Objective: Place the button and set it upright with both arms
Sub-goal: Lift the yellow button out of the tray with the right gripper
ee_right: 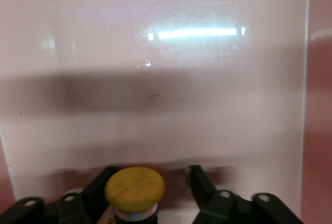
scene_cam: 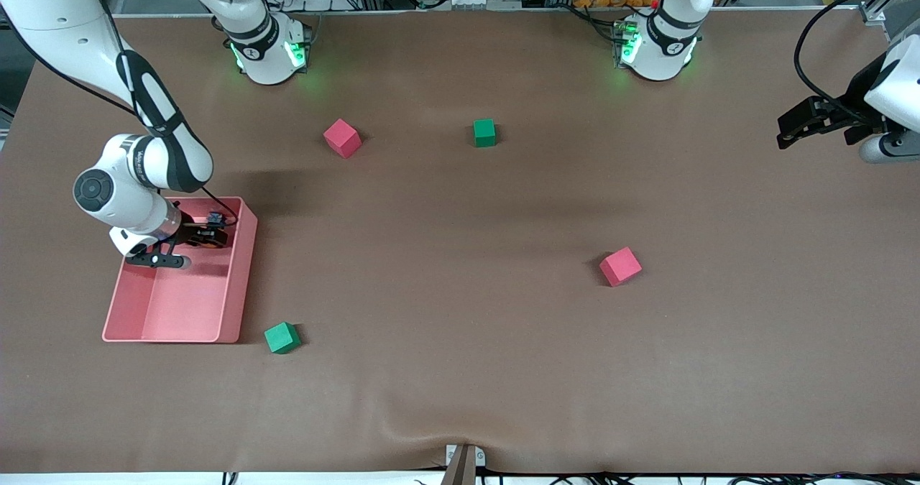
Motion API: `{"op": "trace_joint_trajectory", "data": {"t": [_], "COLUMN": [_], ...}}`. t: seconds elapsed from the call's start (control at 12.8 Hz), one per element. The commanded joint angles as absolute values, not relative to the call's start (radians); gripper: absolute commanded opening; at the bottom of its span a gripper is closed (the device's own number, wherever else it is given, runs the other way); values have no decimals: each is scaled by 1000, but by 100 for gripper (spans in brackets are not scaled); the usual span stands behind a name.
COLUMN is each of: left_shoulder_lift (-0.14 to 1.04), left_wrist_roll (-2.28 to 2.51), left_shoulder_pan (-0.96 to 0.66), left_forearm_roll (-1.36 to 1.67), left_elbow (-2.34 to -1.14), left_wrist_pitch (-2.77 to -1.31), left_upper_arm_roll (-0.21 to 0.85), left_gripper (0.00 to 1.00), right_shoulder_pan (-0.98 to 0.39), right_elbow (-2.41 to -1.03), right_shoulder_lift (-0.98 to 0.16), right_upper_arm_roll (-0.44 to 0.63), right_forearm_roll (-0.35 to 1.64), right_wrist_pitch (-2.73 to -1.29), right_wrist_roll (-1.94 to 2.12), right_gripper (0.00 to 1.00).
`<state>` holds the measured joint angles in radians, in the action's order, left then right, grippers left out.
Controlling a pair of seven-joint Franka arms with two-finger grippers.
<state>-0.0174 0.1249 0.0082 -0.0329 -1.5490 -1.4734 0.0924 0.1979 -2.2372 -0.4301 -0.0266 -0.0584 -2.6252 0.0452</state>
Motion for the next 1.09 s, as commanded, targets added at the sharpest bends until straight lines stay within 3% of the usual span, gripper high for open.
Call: {"op": "trace_joint_trajectory", "data": {"t": [0.0,0.47,1.01], "left_shoulder_lift": [-21,-21,-21], "left_wrist_roll": [132,132,135], "left_shoulder_pan": [12,12,6], "left_forearm_roll": [-37,-37,-38], "left_elbow": [-1554,-1555,-1554], "left_wrist_pitch": [-1483,-1483,-1483], "left_upper_arm_roll": [97,97,97], "left_gripper": [100,100,100], "right_shoulder_pan": [221,218,209], "right_elbow": [-2241,-2241,-2224], "right_shoulder_lift": [-440,-388,-235], "right_upper_arm_roll": [-40,-41,-48], "right_forearm_roll": [-77,-77,-77], "right_wrist_pitch": [-2643,-2623,-2444], "right_wrist_roll": [49,43,46], "right_gripper": [3,0,0]}}
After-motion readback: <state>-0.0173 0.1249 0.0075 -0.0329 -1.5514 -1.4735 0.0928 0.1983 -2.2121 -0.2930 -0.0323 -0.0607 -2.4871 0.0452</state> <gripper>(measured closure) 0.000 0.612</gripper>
